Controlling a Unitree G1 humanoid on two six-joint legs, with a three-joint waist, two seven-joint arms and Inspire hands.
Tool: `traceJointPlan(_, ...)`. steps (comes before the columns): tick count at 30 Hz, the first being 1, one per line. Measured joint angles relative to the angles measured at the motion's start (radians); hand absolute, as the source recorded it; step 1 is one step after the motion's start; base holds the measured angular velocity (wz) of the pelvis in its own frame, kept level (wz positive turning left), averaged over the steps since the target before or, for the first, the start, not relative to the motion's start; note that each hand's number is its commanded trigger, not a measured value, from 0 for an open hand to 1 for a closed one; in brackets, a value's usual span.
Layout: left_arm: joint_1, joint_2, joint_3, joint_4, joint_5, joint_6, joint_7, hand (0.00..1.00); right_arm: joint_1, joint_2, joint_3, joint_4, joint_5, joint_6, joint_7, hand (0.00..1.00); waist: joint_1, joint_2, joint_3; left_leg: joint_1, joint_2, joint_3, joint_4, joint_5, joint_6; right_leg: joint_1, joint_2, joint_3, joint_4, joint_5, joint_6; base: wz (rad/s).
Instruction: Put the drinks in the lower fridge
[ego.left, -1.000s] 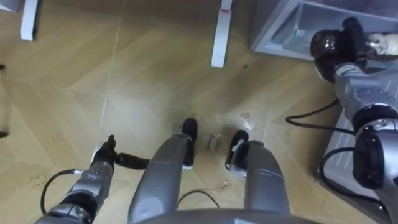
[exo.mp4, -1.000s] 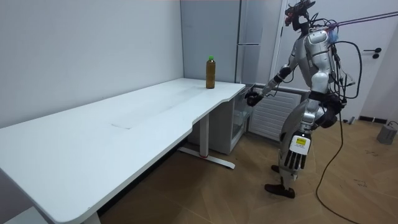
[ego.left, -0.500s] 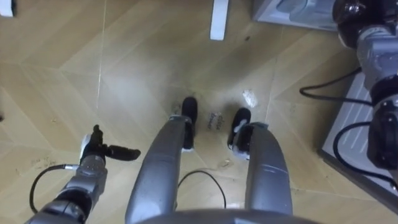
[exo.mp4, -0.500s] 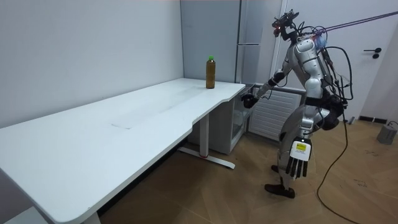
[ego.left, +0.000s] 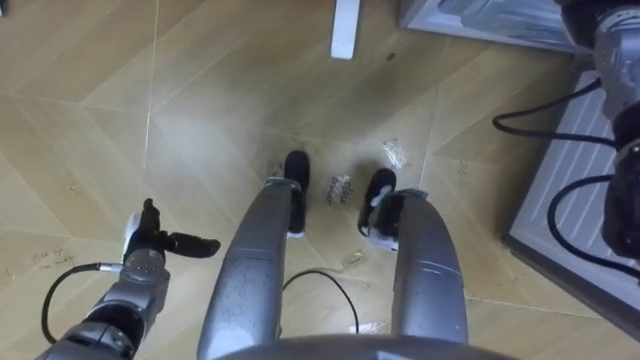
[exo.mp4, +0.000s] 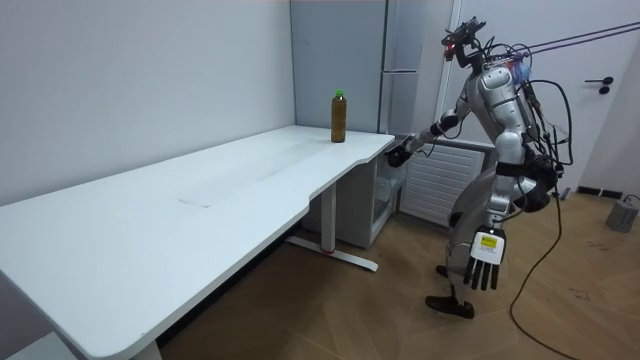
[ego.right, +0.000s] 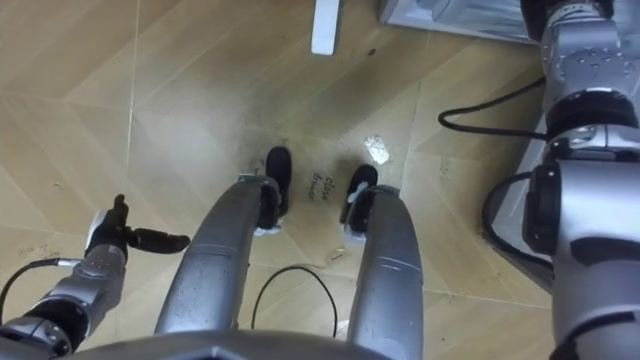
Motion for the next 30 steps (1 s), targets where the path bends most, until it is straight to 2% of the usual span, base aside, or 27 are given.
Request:
traceJointPlan(6, 0.012, 0.002, 0.000, 0.000, 0.000, -0.001, 0.000, 0.00, 0.000, -0.001, 0.000, 0.000, 0.002, 0.000, -0.019, 1.00, -0.001, -0.002, -0.0005, 0.000, 0.000, 0.001, 0.003, 0.000, 0.001, 0.000, -0.001, -0.001, 0.002, 0.000, 0.000, 0.00)
traceJointPlan(7, 0.015, 0.003, 0.000, 0.000, 0.000, -0.001, 0.000, 0.00, 0.000, -0.001, 0.000, 0.000, 0.002, 0.000, -0.023, 0.42, 0.000, -0.002, -0.0005, 0.000, 0.000, 0.001, 0.003, 0.000, 0.001, 0.000, -0.001, -0.001, 0.003, 0.000, 0.000, 0.00)
traceJointPlan(8, 0.017, 0.004, 0.000, 0.000, 0.000, -0.001, 0.000, 0.00, 0.000, -0.001, 0.000, 0.000, 0.002, 0.000, -0.025, 0.00, 0.000, -0.002, -0.0005, 0.000, 0.000, 0.000, 0.003, 0.000, 0.001, 0.000, -0.001, -0.001, 0.004, 0.000, 0.000, 0.00)
traceJointPlan(15, 0.036, 0.006, -0.002, 0.000, 0.000, -0.001, 0.000, 0.00, 0.000, -0.001, 0.000, 0.000, 0.014, -0.001, -0.036, 0.00, -0.001, -0.002, -0.0005, 0.000, 0.000, 0.001, 0.004, 0.000, 0.000, 0.000, 0.001, 0.000, 0.004, 0.000, 0.000, 0.00)
traceJointPlan(30, 0.050, 0.022, -0.061, 0.000, 0.000, -0.010, -0.001, 0.00, 0.000, -0.002, 0.002, 0.001, 0.016, -0.013, -0.047, 0.00, -0.001, -0.002, -0.0004, 0.001, 0.001, 0.004, 0.005, -0.001, 0.001, -0.001, 0.002, 0.004, 0.006, 0.000, 0.000, 0.00)
